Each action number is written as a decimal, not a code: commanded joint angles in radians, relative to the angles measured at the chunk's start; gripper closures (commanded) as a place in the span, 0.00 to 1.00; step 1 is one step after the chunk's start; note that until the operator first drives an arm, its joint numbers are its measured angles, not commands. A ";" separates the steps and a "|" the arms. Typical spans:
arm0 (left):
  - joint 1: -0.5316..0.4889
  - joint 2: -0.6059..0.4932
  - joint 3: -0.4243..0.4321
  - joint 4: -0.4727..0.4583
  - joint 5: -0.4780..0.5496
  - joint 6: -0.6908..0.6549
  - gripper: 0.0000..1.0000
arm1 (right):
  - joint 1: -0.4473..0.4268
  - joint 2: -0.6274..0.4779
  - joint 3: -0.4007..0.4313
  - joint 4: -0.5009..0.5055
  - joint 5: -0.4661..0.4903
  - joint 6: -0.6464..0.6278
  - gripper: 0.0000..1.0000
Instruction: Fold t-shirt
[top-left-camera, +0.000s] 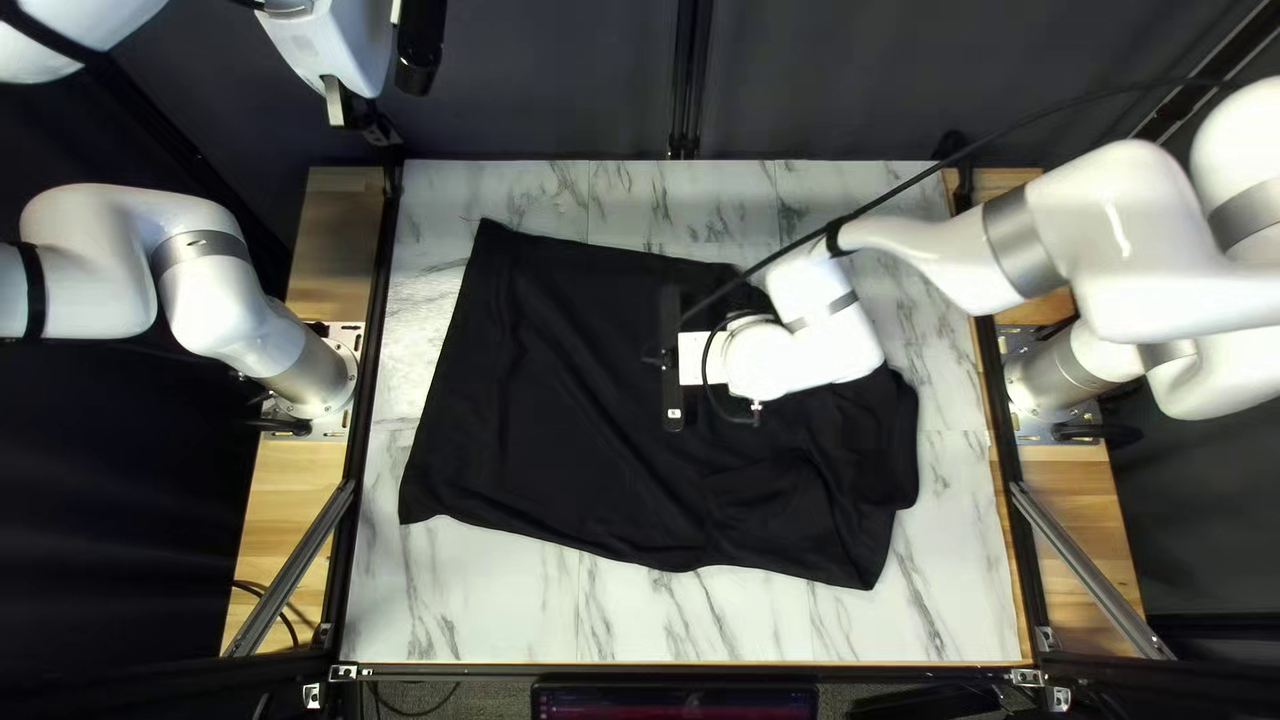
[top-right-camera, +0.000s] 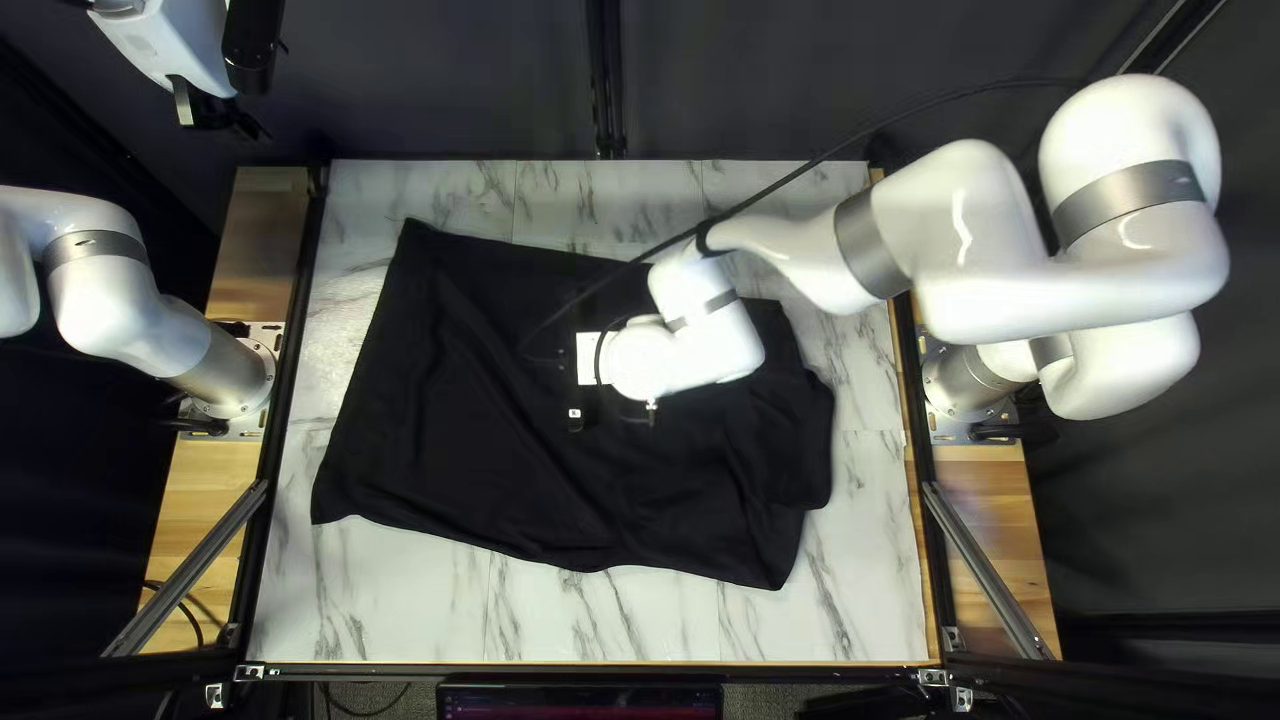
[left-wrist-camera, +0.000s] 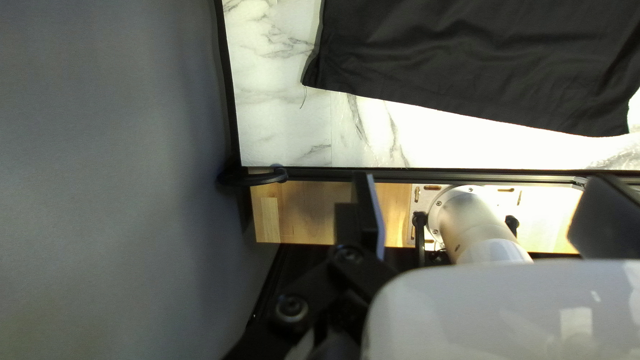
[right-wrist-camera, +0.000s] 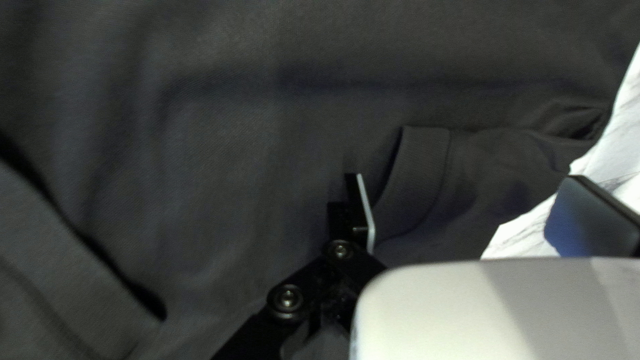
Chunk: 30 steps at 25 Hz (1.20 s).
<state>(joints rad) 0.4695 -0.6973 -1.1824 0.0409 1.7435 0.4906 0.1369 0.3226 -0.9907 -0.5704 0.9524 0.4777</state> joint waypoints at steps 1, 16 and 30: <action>0.000 0.000 0.000 0.000 0.000 0.000 0.00 | -0.007 0.000 0.008 -0.015 0.019 0.013 0.00; 0.000 0.000 0.000 0.000 0.000 0.000 0.00 | -0.054 0.008 -0.025 -0.026 0.040 -0.009 0.00; 0.000 0.000 0.000 0.000 0.000 0.000 0.00 | -0.081 -0.044 0.019 -0.056 0.000 0.003 0.17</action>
<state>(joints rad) 0.4695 -0.6973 -1.1824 0.0409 1.7435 0.4906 0.0514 0.2858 -0.9833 -0.6248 0.9533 0.4700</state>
